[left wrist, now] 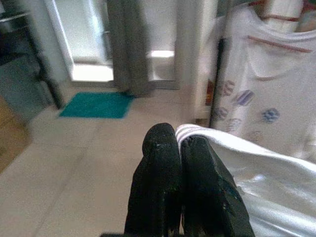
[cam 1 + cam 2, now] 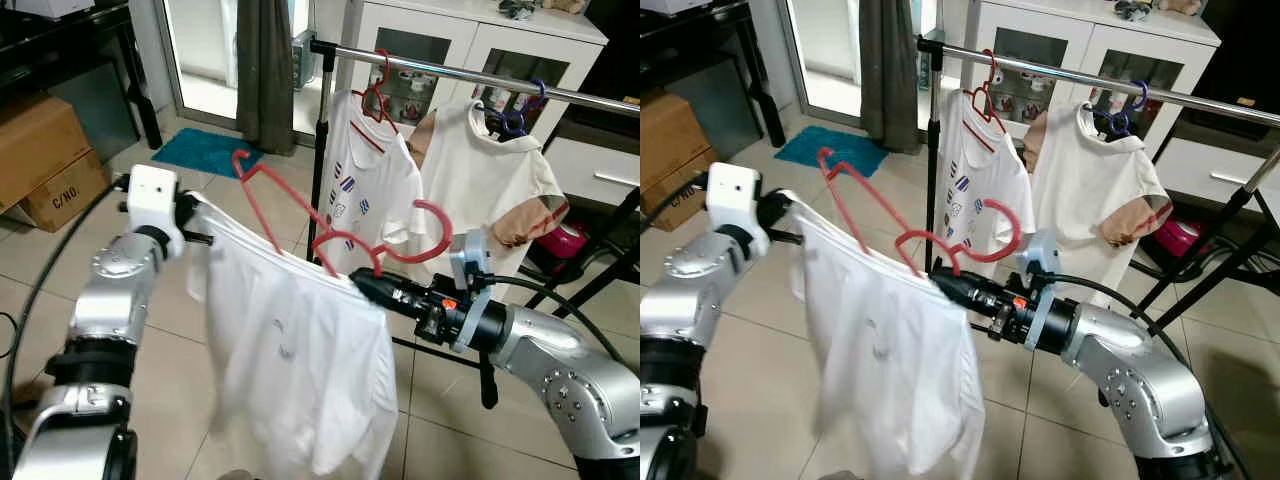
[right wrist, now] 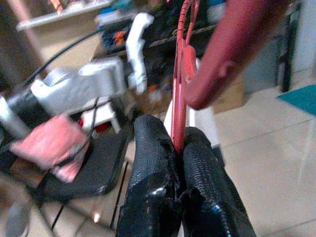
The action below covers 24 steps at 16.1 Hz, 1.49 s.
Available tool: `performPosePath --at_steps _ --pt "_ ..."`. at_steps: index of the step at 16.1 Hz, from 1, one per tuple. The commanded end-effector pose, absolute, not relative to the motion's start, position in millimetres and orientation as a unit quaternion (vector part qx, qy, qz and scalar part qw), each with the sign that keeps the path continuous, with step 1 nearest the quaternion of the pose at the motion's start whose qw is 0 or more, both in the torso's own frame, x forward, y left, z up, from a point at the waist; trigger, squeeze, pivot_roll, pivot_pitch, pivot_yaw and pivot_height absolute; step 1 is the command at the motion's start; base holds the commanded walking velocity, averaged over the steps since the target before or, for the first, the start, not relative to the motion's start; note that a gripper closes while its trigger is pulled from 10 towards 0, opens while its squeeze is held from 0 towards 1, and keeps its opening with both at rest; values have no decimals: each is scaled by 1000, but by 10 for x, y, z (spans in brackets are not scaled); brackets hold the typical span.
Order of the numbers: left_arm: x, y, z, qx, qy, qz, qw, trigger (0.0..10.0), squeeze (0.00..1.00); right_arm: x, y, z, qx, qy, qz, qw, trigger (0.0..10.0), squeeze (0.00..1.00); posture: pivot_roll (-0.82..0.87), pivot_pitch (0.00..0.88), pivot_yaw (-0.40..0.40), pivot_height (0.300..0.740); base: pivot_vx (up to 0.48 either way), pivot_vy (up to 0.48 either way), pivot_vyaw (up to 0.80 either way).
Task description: Hang hanger
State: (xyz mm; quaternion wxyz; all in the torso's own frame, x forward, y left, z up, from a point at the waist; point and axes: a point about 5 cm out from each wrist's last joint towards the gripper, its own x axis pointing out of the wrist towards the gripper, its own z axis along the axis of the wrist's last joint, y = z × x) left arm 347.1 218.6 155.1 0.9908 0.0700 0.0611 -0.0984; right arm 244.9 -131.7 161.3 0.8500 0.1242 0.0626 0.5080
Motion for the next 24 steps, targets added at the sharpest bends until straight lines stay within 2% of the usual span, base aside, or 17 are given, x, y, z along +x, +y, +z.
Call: performPosePath --at_steps 1,5,6,8,10,11,15,16,17,18,19,20,21,22,23,24 --pt "3414 1875 1586 55 53 -194 978 0 0 2529 -1344 1691 125 41 475 870 0 0 -79 0 -42 740 0 0 0" --pt "3115 1297 1615 27 51 -348 936 0 0 2724 -1351 1700 146 13 379 914 0 0 -69 0 -66 740 0 0 0" --pt "2936 1124 1651 9 53 -409 911 0 0 2835 -1396 1710 156 -3 322 934 0 0 -65 0 -73 740 0 0 0" --pt "2795 1033 1641 7 67 -454 888 0 0 2929 -1449 1749 177 -23 275 945 0 0 -62 0 -73 740 0 0 0" --pt "2651 1023 1510 25 112 -481 869 0 0 3082 -1583 1875 280 -73 191 938 0 0 -63 0 -68 740 0 0 0" --pt "2625 1038 1485 24 123 -485 866 0 0 3105 -1622 1886 303 -80 174 934 0 0 -64 0 -66 740 0 0 0" --pt "2409 1080 1558 -8 145 -549 823 0 0 3166 -1757 1882 321 -92 128 934 0 0 -61 0 -63 740 0 0 0" --pt "2310 1119 1596 -25 156 -575 803 0 0 3182 -1817 1890 334 -104 107 931 0 0 -58 0 -62 740 0 0 0" --pt "2278 1160 1619 -22 156 -574 804 0 0 3198 -1877 1911 368 -117 86 918 0 0 -53 0 -64 740 0 0 0" --pt "2363 1188 1653 -22 135 -541 830 0 0 3196 -1855 1911 326 -110 101 933 0 0 -53 0 -64 740 0 0 0" --pt "2438 1218 1694 -21 113 -511 852 0 0 3190 -1819 1903 278 -100 118 948 0 0 -53 0 -63 740 0 0 0" --pt "2651 1332 1898 -34 47 -439 896 0 0 3156 -1683 1826 155 -71 170 971 0 0 -53 0 -63 740 0 0 0" --pt "2734 1384 2072 -58 4 -420 905 0 0 3142 -1638 1780 125 -61 181 974 0 0 -53 0 -63 740 0 0 0" --pt "2734 1384 2072 -58 4 -420 905 0 0 3142 -1638 1780 125 -61 181 974 0 0 -53 0 -63 740 0 0 0" --pt "2819 1505 2495 -128 -87 -411 899 0 0 3137 -1580 1710 89 -51 191 976 0 0 -49 0 -62 740 0 0 0" --pt "2815 1615 2764 -165 -132 -423 881 0 0 3158 -1563 1717 105 -59 180 976 0 0 -42 0 -58 740 0 0 0"
